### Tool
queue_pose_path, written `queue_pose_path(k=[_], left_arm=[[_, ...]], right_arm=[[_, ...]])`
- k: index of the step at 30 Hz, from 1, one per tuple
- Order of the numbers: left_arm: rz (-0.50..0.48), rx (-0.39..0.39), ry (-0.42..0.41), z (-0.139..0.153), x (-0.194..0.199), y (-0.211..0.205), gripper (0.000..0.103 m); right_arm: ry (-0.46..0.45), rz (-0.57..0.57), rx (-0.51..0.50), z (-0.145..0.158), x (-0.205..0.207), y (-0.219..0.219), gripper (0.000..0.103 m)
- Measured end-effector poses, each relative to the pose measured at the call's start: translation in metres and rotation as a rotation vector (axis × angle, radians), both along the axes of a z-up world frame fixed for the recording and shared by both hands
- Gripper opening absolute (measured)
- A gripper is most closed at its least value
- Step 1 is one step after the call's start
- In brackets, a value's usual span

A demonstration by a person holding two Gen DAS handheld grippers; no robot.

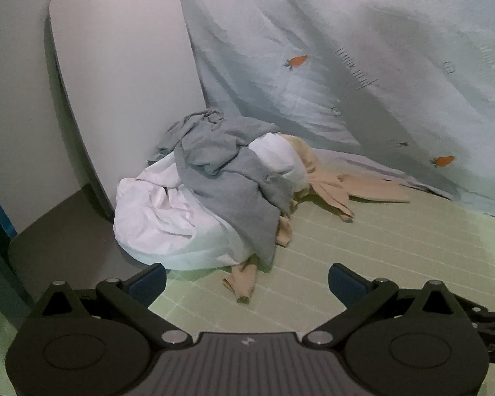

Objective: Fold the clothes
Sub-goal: 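Move both grippers toward the clothes pile beside the white board, then grasp the grey sweatpants in the pile with both grippers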

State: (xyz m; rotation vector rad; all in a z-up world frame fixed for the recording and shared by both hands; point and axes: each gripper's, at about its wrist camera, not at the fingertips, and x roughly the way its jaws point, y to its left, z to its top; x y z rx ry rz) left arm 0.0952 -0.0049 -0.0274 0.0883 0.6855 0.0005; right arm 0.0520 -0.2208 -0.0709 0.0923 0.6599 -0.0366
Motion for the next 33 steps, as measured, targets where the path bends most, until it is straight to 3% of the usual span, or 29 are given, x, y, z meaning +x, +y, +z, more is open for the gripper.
queue_pose_path(k=[8, 13, 18, 23, 25, 27, 28, 29, 30, 31, 32, 33], left_arm=[[0.073, -0.008, 0.053, -0.028, 0.114, 0.022, 0.103], [0.124, -0.02, 0.071, -0.046, 0.207, 0.04, 0.103], [0.197, -0.046, 0.083, -0.062, 0.29, 0.073, 0.103], [0.22, -0.194, 0.124, -0.076, 0.337, 0.099, 0.102], [0.198, -0.234, 0.12, -0.079, 0.346, 0.102, 0.098], [0.176, -0.257, 0.113, -0.081, 0.354, 0.101, 0.087], [0.164, -0.268, 0.11, -0.082, 0.356, 0.101, 0.082], [0.148, -0.285, 0.11, -0.082, 0.357, 0.101, 0.07], [0.132, -0.302, 0.11, -0.082, 0.358, 0.1, 0.053], [0.119, -0.322, 0.105, -0.08, 0.356, 0.098, 0.043], [0.105, -0.342, 0.1, -0.078, 0.353, 0.095, 0.02], [0.101, -0.327, 0.086, -0.073, 0.35, 0.089, 0.014]], right_arm=[[0.04, 0.06, -0.03, -0.02, 0.102, 0.008, 0.103], [0.026, 0.141, -0.088, -0.023, 0.21, 0.031, 0.103], [-0.034, 0.236, -0.062, -0.022, 0.324, 0.069, 0.103], [-0.085, 0.316, 0.046, -0.015, 0.405, 0.103, 0.101], [-0.078, 0.339, 0.071, -0.016, 0.421, 0.113, 0.09], [-0.06, 0.36, 0.074, -0.021, 0.426, 0.119, 0.08], [-0.051, 0.371, 0.075, -0.023, 0.429, 0.122, 0.068], [-0.041, 0.381, 0.077, -0.026, 0.431, 0.125, 0.06], [-0.032, 0.392, 0.078, -0.028, 0.434, 0.128, 0.044], [-0.023, 0.402, 0.08, -0.03, 0.437, 0.131, 0.022], [-0.014, 0.413, 0.081, -0.033, 0.439, 0.134, 0.013], [-0.031, 0.411, 0.056, -0.029, 0.433, 0.134, 0.008]])
